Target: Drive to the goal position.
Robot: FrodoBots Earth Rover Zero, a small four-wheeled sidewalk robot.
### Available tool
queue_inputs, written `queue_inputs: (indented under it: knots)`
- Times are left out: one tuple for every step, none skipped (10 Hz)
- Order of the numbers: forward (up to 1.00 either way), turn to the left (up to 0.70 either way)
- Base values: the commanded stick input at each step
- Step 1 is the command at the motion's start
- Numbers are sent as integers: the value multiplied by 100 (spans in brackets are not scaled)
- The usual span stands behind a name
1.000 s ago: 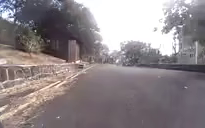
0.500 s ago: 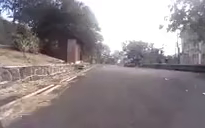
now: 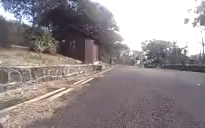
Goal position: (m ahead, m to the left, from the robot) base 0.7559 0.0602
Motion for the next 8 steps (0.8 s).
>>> queue_inputs:
  knots:
    - [100, 0]
    - [100, 0]
    - [100, 0]
    - [100, 0]
    - [100, 0]
    - [100, 0]
    - [100, 0]
    - [100, 0]
